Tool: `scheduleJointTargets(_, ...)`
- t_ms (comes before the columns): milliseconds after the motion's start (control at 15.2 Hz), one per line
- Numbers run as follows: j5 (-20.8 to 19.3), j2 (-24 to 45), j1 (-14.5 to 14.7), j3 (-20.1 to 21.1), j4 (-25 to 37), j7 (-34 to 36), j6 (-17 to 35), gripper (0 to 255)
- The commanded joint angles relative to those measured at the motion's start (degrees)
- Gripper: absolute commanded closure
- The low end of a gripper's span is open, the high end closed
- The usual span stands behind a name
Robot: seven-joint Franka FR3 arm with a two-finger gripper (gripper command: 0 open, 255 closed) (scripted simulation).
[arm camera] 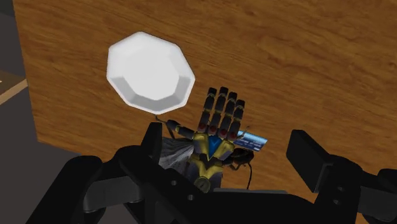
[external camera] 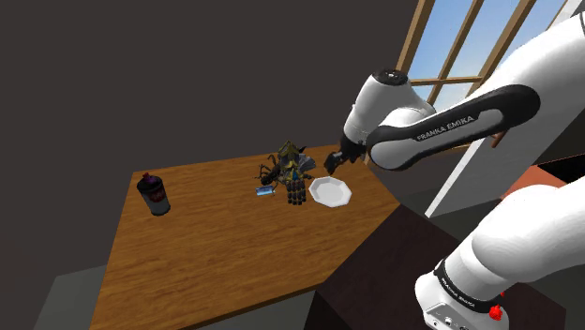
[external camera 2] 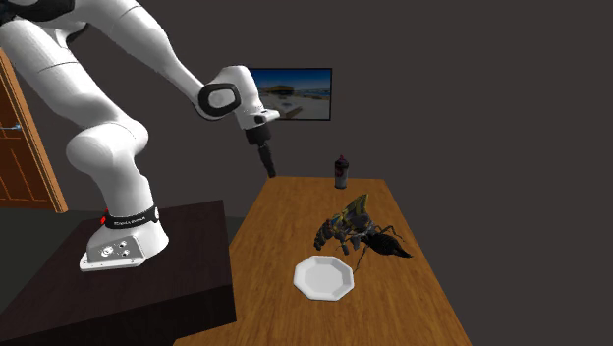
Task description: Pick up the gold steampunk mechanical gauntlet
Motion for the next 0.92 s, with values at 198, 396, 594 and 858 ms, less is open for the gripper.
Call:
scheduleJointTargets(198, -18.81, 14.53, -15.44, 11.74, 2.88, 18.85, 17.41, 0)
scheduleJointTargets(396, -53.39, 24.88, -31.69, 23.14, 10.65, 49.21, 19.83, 0)
scheduleJointTargets(594, -78.81, 34.70, -28.21, 19.08, 19.36, 72.93, 16.38, 0)
scheduleJointTargets(858, -96.59, 44.99, -24.91, 16.99, 28.63, 90.41, 11.31, 0)
